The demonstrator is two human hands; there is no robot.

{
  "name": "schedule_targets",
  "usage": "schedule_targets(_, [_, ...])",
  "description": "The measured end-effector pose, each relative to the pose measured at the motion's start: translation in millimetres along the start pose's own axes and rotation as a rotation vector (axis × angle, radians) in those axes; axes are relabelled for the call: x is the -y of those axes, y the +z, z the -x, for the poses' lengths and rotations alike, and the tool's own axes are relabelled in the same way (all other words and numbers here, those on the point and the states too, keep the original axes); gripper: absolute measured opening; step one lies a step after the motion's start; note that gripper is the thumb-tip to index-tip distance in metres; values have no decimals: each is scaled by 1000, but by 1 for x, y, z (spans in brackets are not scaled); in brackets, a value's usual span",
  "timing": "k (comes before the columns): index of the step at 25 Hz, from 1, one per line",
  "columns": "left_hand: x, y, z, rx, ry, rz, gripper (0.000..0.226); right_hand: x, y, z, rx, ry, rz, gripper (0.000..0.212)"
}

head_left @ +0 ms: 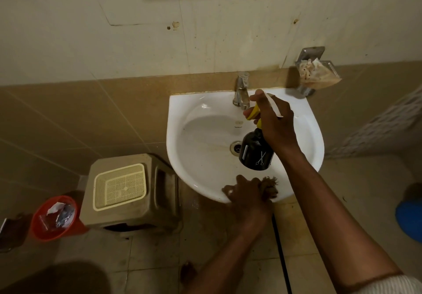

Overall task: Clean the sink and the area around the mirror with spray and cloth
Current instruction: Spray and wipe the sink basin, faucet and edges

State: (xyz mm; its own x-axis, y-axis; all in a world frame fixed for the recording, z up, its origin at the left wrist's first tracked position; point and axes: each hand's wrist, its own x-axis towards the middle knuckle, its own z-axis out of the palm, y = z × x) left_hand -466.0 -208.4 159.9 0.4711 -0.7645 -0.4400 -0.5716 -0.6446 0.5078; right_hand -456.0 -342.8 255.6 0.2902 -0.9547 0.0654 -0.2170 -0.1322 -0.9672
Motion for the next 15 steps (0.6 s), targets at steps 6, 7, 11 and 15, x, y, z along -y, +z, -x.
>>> schedule_targets(6, [0,-35,-25,396,-4,778,32,11,-12,-18,-26,-21,-26,40])
schedule_targets(7, [13,-51,-37,383,21,877,34,11,-18,-21,-42,-24,-52,40])
schedule_targets(11, [59,-113,-115,-71,226,228,23,2,-34,-23,-80,-13,-78,46])
schedule_targets(15, [93,-119,-176,-99,240,-413,26,-21,-32,-16,-42,40,-59,40])
